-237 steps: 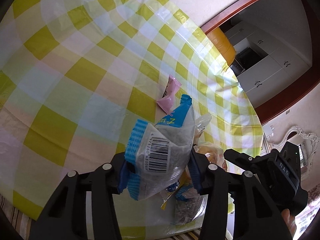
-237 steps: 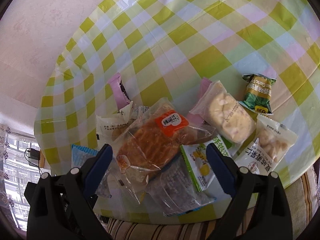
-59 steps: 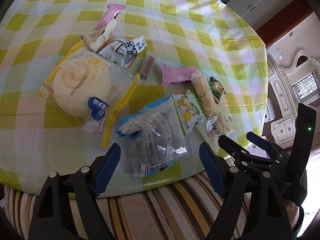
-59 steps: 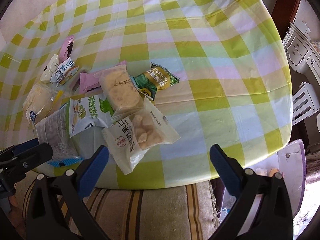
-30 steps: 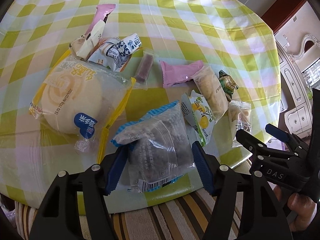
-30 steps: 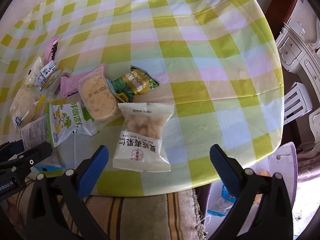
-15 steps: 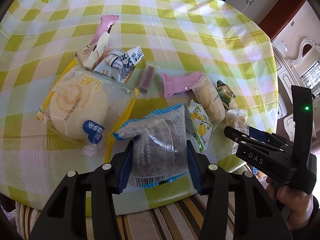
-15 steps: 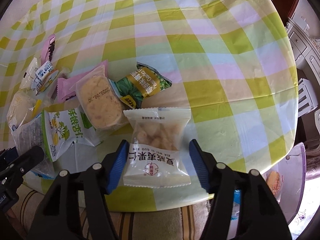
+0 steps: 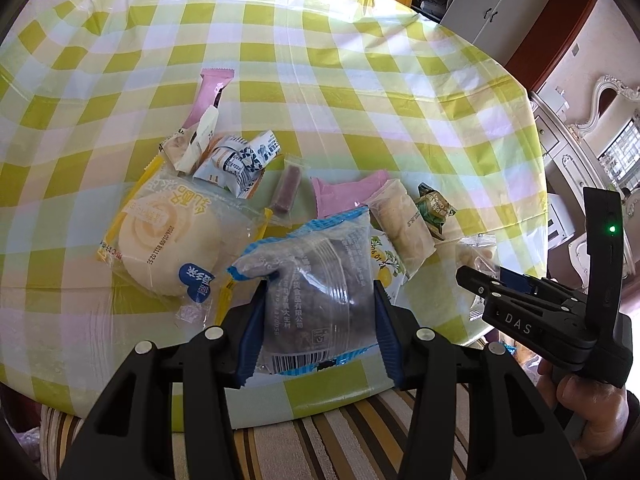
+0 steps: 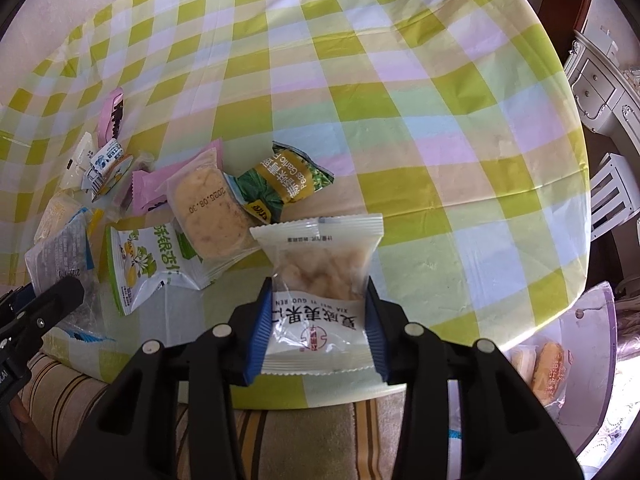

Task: Organize snacks
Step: 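Grasp the clear dark-cookie bag with the left tool while the right tool grasps the white cookie packet, then carry both packets to the white box and open both tools over it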

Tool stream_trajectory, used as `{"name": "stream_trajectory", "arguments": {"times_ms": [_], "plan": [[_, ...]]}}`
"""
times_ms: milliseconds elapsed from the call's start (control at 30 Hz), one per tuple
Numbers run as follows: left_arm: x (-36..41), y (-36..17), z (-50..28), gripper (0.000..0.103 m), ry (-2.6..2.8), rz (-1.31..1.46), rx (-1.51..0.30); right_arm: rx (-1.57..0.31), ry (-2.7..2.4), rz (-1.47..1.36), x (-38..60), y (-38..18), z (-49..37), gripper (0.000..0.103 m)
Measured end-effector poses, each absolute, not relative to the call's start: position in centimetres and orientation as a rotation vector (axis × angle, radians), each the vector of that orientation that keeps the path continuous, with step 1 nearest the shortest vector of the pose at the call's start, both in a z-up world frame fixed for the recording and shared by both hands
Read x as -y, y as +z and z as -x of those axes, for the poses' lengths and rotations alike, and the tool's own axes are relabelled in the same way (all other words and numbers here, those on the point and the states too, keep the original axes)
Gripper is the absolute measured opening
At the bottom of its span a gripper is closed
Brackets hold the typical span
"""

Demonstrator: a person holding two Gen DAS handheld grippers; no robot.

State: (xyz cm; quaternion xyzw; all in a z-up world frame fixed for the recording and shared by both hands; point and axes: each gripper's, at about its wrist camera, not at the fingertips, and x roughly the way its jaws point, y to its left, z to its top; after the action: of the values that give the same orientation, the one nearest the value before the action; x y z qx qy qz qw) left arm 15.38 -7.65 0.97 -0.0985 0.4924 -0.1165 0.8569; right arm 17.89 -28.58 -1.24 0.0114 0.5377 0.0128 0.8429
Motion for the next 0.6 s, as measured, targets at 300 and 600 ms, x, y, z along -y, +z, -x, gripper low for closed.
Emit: {"name": "stream_trajectory", "arguments": {"times_ms": [300,600], "plan": [[10.8,2.1,-14.9,0.048,-0.312,0.150,-1.021,-1.099,-0.004,-0.068,31.8,0.5,-16.5,0.042],[17.1,2.8,-14.4,0.048,-0.474,0.042,-1.032,-1.065,-0.096,-0.126,37.5,1.5,-14.6,0.042]]}}
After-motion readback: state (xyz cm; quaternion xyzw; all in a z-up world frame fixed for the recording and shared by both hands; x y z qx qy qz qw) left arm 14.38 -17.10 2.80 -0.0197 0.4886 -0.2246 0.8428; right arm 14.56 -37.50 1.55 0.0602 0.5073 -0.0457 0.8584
